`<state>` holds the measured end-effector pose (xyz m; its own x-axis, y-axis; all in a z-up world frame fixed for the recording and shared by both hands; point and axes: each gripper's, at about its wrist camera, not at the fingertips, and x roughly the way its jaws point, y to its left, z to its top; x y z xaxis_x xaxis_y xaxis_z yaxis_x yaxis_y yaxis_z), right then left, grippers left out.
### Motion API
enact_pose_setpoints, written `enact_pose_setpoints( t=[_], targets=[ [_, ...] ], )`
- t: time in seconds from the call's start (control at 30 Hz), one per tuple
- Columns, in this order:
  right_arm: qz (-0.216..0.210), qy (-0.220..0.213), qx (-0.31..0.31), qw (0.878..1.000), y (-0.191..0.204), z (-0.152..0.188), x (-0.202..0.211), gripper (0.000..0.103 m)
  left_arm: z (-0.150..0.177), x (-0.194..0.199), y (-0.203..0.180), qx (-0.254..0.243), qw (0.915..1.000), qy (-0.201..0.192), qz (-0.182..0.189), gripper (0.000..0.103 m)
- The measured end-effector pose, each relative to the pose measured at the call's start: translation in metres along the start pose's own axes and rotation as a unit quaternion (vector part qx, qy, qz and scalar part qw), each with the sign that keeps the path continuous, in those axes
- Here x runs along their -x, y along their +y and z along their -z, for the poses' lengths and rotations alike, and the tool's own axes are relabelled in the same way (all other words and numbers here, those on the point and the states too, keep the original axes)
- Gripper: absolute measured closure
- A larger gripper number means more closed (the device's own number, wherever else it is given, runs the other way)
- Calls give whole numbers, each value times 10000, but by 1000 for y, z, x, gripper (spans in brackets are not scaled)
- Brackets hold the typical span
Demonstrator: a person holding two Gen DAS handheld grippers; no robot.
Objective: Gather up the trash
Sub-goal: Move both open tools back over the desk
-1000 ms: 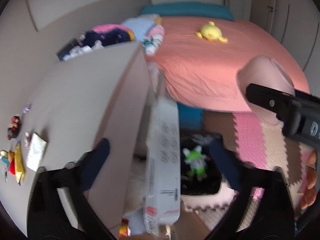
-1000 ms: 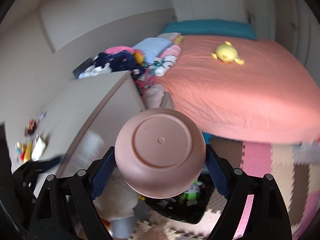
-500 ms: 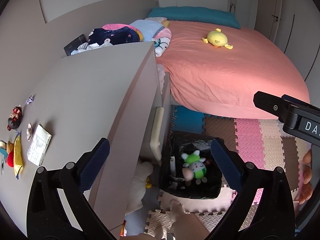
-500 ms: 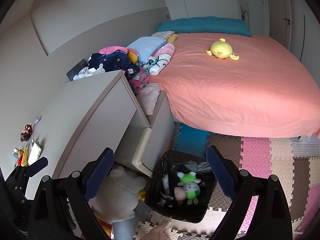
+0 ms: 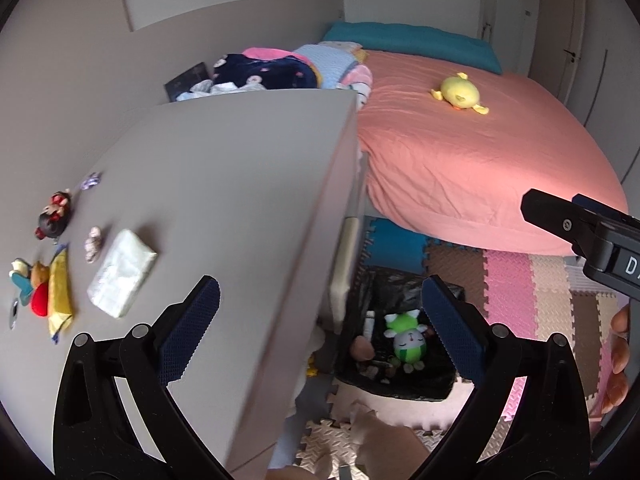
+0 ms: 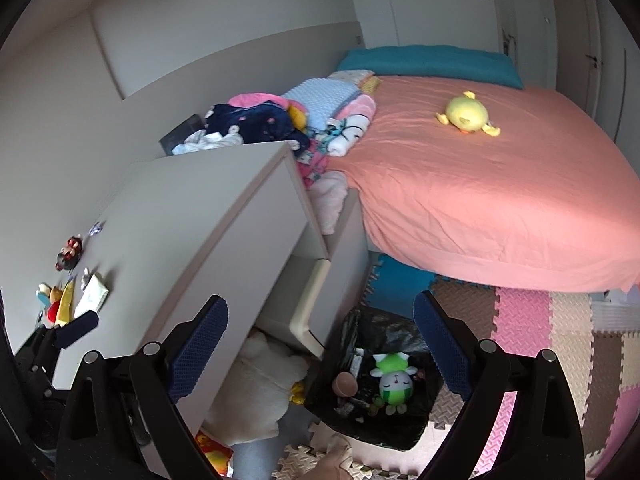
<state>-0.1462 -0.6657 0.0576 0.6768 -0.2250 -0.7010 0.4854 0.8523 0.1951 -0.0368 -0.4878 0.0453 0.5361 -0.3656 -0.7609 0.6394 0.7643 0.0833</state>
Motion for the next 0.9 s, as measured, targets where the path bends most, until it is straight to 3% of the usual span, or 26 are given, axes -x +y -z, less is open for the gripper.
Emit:
enact_pose_setpoints(
  t=[0.37,0.6,0.9],
  targets=[
    [-494,192,507,9973,85,9,-15,9,15,18,100,713,9953,-21,-654,5],
    [-707,271,873,9933,134,14,-19,9,32,21,172,1439,9847,54,-977,5],
    [-905,486,1089,9887,186,23,-34,9,47,-5,225,1887,9736,412,-1217,6]
  ],
)
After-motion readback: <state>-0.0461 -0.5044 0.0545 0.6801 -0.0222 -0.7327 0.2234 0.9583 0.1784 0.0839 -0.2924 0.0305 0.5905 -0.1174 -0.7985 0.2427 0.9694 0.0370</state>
